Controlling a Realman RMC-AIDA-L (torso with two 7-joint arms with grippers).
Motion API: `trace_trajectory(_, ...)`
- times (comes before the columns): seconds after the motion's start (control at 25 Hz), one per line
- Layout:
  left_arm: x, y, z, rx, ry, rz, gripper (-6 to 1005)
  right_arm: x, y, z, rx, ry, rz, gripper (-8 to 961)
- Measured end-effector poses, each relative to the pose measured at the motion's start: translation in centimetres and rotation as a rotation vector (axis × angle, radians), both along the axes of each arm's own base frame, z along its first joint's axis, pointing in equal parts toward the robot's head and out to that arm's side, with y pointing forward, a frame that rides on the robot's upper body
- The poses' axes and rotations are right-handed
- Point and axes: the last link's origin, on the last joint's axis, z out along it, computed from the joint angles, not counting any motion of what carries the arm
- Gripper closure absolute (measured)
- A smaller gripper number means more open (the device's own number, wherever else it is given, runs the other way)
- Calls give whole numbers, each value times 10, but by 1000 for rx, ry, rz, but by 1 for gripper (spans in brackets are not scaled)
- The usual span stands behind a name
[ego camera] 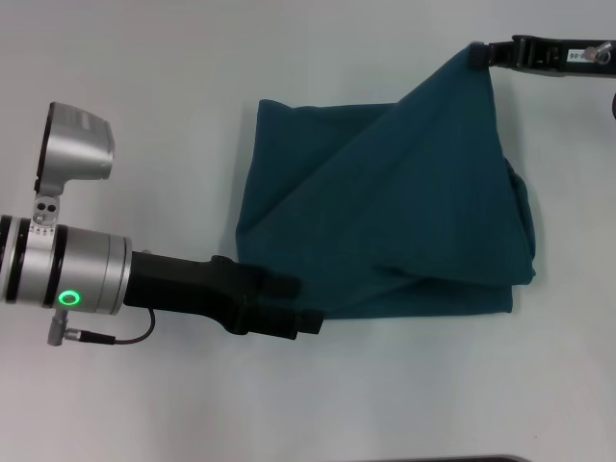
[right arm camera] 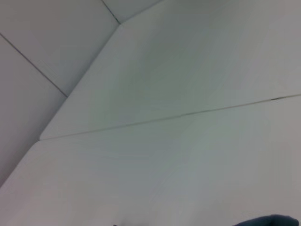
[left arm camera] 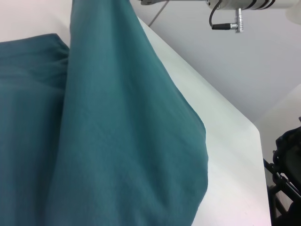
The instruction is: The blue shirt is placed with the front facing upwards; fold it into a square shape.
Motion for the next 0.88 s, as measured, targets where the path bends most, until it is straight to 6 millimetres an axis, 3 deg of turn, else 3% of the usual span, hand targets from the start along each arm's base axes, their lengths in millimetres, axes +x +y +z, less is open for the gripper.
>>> trace_trajectory(0.44,1,-1,-1,-10,7,-4,231,11,-5,-1,18,1,-34,816)
trace_trajectory(0.64,0,-1,-1,-9,7,-3,230,15,-16,-3,-16,19,-39,605)
trace_trajectory(0.88,0,-1,-1,-9,7,0,231,20,-50,-1,-144,96,4,468)
